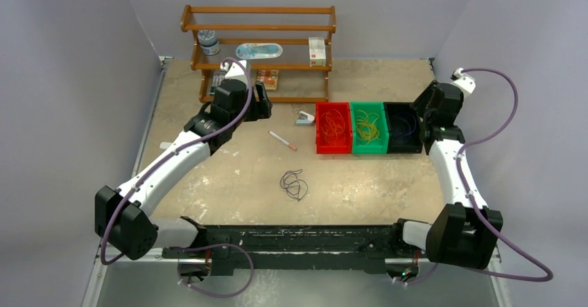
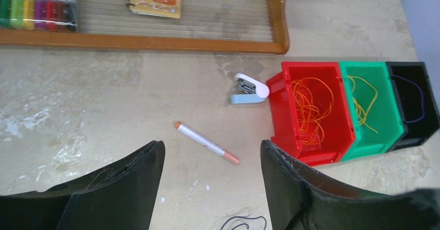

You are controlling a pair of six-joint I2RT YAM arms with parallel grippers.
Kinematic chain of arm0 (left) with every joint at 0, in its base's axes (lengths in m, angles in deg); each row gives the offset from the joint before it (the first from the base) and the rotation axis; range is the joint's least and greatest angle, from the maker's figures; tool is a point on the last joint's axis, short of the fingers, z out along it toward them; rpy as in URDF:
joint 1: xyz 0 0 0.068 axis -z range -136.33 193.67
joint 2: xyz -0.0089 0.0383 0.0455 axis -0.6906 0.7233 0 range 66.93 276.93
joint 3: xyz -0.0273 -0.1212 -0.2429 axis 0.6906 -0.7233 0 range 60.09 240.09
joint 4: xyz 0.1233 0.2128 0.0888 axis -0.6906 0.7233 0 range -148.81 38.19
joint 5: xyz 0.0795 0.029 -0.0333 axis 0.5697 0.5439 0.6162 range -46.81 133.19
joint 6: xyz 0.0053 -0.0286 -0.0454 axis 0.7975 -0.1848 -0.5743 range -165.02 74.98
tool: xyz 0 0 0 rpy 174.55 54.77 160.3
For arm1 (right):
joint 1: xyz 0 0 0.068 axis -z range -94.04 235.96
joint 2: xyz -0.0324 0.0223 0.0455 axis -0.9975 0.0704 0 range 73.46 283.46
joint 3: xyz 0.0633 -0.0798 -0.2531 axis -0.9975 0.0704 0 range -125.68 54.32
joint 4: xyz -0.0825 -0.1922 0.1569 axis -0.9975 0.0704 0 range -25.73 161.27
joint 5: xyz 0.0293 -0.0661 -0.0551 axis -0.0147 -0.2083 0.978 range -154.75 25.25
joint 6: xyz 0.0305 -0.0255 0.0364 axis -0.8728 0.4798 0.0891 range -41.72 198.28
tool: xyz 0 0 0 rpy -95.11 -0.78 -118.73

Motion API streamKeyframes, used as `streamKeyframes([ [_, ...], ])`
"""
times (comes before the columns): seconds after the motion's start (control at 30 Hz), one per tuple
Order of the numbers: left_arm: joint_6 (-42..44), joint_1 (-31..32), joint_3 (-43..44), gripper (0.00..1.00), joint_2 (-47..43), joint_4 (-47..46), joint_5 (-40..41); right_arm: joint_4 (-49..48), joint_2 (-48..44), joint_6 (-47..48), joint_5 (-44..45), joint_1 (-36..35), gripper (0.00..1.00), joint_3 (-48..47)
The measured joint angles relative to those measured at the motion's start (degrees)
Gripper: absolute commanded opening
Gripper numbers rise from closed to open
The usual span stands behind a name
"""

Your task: Untangle the cables

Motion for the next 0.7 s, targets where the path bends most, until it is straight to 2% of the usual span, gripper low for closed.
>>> streamKeyframes([
  [0.33, -0.2, 0.0, -2.5, 0.68, -0.9, 0.8, 3.7, 3.0, 1.5, -3.0, 3.0, 1.9, 0.58, -0.1],
  [0.5, -0.2, 0.0, -2.8, 0.67, -0.9, 0.8, 4.1, 4.5, 6.3, -3.0, -0.8, 5.0, 0.54, -1.9],
  [0.7, -0.1, 0.0, -2.8, 0.67, -0.9, 0.8, 4.4, 5.7, 10.6, -3.0, -7.8, 5.2, 0.51, -3.2],
])
